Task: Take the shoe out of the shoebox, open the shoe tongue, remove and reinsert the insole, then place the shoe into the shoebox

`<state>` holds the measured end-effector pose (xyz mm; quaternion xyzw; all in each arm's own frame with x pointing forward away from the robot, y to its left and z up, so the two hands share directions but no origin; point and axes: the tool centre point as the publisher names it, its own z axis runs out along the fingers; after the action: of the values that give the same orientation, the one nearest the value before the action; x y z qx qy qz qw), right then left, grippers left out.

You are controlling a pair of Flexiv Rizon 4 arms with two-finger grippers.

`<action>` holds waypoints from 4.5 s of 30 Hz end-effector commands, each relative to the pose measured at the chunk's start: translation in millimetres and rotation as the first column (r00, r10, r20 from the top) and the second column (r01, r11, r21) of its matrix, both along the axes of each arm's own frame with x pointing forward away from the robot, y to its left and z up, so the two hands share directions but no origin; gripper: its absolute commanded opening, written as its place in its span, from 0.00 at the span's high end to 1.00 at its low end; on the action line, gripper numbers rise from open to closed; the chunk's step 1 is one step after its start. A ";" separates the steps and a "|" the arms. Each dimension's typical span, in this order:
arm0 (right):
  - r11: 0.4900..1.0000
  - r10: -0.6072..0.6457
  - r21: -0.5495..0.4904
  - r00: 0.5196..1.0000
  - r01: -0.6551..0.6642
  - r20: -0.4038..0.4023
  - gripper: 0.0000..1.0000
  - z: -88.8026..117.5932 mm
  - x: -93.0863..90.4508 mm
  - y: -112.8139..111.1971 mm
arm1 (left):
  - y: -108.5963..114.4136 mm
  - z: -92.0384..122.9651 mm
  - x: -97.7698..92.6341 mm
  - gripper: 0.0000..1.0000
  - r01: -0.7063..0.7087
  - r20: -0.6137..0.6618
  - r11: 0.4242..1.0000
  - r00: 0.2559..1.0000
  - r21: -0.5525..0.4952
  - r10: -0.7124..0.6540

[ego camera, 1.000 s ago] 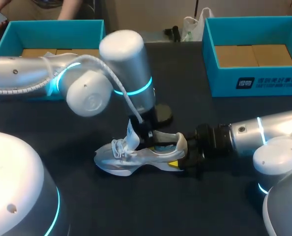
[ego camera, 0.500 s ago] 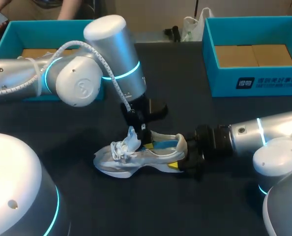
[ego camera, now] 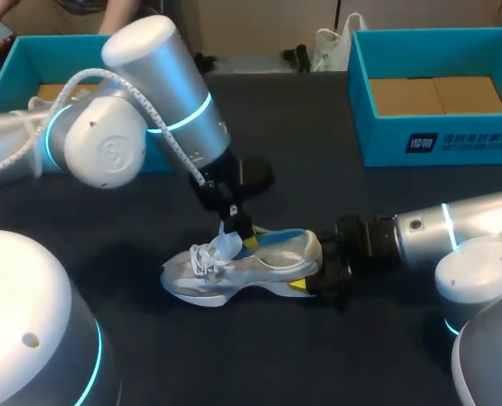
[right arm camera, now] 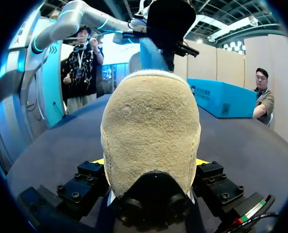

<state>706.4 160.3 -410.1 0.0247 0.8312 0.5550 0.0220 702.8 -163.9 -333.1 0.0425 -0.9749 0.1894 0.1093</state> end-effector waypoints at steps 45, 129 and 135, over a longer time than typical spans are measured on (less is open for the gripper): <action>1.000 -0.002 -0.005 1.000 0.002 0.000 1.00 1.1 -1.2 1.6 | -50.1 25.4 -31.1 0.51 -0.333 0.372 0.938 0.862 -0.094 0.343; 1.000 -0.002 -0.005 1.000 0.002 0.000 1.00 1.1 -1.2 1.6 | -54.3 5.9 -22.1 0.60 -0.488 0.648 0.851 0.588 -0.193 0.484; 1.000 -0.002 -0.005 1.000 0.002 0.000 1.00 1.1 -1.2 1.6 | -55.5 3.5 -21.7 0.60 -0.475 0.655 0.856 0.584 -0.203 0.479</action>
<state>706.2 160.3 -410.3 0.0247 0.8312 0.5550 0.0221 680.4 -224.4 -327.4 0.2311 -0.8963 0.2109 -0.3143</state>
